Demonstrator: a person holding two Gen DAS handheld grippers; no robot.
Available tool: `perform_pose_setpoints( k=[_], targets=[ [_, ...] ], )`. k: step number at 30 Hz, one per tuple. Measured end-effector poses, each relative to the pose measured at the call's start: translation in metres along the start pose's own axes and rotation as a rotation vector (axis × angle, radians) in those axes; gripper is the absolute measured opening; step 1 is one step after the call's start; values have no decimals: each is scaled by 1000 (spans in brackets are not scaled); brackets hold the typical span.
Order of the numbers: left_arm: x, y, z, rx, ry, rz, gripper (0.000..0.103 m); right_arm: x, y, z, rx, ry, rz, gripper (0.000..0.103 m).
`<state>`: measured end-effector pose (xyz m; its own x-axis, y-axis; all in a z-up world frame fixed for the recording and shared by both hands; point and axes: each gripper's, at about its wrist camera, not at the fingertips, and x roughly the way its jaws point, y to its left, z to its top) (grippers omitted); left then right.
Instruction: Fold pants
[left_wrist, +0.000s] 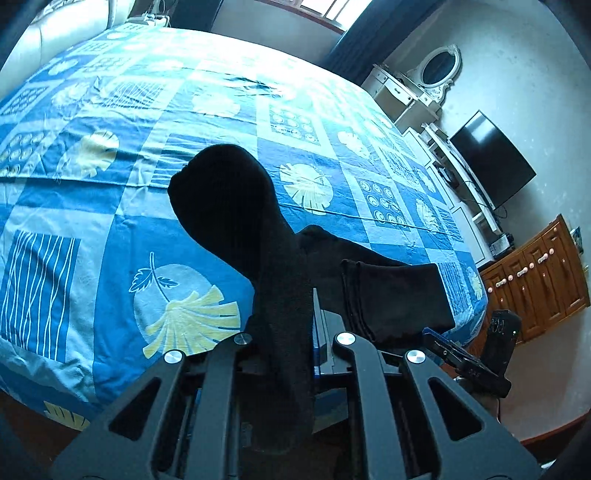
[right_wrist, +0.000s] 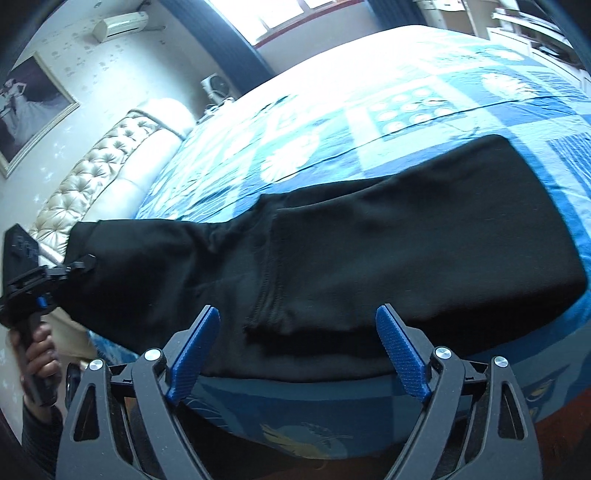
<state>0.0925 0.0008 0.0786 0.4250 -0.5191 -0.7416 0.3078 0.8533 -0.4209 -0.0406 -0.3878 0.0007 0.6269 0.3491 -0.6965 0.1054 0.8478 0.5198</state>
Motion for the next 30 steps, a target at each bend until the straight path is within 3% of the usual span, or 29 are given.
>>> perform_pose_setpoints(
  k=[8,15,22,30],
  targets=[
    [24,-88,10,99,-1,91,11,-30,-24,3,38,-41,9,86],
    [90,-165,4,224,21,206,11,-69,-41,7,31,-110,2,86],
    [169,-210,-19,296,93,313,11,-91,-78,6,97,-160,-19,86],
    [227,-242,-46,367,125,416,11,-102,-119,2,187,-186,-26,86]
  ],
)
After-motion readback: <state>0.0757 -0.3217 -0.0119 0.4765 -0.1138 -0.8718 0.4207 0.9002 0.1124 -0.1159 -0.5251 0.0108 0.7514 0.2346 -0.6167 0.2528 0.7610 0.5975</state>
